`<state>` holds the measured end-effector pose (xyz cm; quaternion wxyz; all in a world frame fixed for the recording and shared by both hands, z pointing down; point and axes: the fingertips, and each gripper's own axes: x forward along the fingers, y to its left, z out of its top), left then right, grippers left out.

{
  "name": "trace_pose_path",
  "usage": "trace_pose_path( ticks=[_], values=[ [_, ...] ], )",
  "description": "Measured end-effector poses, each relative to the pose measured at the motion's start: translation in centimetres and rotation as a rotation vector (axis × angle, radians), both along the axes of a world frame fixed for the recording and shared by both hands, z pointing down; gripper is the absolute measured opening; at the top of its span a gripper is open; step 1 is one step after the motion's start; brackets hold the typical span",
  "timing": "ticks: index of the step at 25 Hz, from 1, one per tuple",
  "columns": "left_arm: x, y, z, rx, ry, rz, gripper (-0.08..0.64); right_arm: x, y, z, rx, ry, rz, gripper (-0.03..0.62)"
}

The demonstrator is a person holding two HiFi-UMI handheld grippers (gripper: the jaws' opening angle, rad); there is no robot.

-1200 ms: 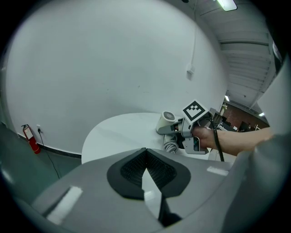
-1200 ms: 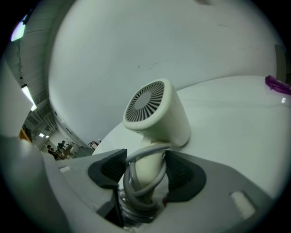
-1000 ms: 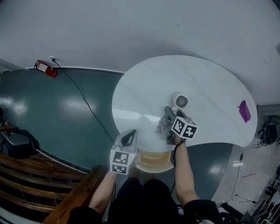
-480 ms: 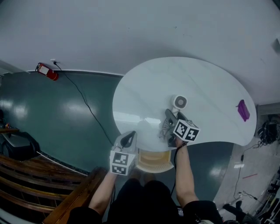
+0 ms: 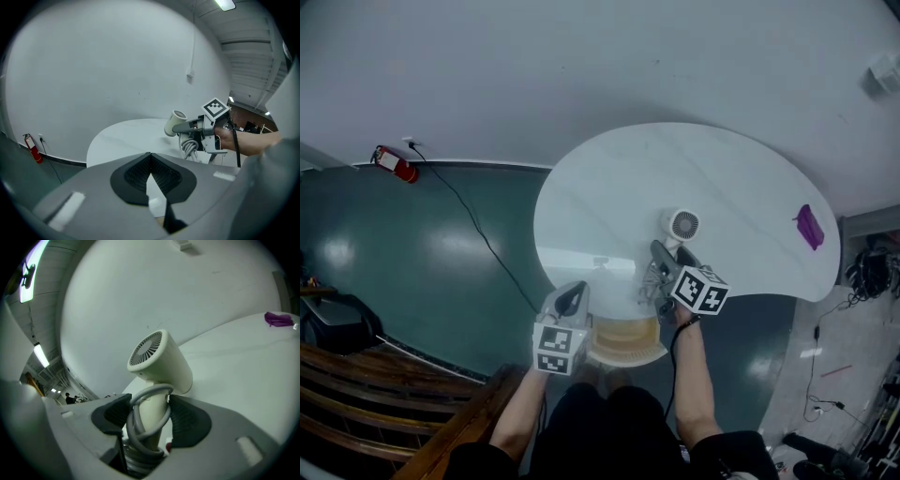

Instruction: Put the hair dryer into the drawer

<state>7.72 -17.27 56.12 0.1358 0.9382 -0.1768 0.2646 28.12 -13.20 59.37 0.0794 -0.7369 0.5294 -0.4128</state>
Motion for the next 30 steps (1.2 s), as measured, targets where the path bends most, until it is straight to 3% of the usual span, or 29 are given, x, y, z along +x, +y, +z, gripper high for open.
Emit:
trace_pose_path(
  ticks=[15, 22, 30],
  values=[
    [-1.7, 4.4, -3.6, 0.038, 0.050, 0.032, 0.006, -4.7, 7.7, -5.6, 0.054, 0.002, -0.005, 0.255],
    [-2.5, 7.5, -4.3, 0.058, 0.055, -0.034, 0.006, -6.5, 10.6, -7.0, 0.072, 0.022, -0.127, 0.255],
    [-4.8, 11.2, -4.5, 0.072, 0.056, -0.202, 0.006, -9.2, 12.9, -6.0, 0.071, -0.008, -0.307, 0.255]
  ],
)
